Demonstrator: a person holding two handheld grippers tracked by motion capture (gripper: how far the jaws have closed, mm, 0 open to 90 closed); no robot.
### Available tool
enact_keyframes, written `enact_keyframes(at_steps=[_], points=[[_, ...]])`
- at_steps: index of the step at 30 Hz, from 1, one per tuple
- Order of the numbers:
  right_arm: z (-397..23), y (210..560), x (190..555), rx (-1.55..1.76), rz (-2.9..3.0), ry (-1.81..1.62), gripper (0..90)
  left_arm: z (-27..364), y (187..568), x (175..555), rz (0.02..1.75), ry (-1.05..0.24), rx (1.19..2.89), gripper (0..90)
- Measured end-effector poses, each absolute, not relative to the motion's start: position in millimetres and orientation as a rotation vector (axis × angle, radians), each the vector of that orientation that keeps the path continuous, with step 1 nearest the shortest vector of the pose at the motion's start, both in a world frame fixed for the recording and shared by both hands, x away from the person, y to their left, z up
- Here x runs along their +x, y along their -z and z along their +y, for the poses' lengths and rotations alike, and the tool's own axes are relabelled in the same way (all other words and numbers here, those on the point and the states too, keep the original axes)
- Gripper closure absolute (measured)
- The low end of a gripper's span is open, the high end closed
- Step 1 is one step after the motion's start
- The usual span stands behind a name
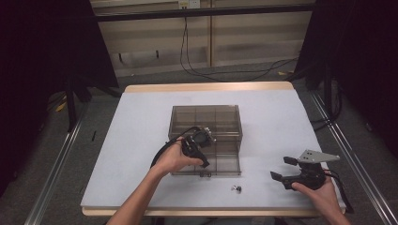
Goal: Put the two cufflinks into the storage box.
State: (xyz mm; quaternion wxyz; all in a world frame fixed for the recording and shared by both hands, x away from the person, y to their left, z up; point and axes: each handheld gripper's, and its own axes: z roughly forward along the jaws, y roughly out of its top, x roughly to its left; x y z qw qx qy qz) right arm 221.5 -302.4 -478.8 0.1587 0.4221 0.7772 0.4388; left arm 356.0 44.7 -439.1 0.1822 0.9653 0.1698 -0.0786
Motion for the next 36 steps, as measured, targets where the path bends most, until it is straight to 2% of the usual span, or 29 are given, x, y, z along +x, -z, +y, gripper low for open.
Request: enact_keyframes(at_steps=[22,34,36], points=[[-302.0,478.9,221.2,1.216,2.223,-1.253,16.8,45.6,446.5,355.2,0.478,0.234,2.728,72.1],[-301.9,478.9,221.2,1.216,2.225,-1.253,16.8,51.3,440.6,353.8,0.429,0.202,2.676,61.9],[-301.9,478.9,221.2,1.216,2.225,-1.253,16.8,53.7,439.7,352.4,0.441,0.2,2.638,57.2]])
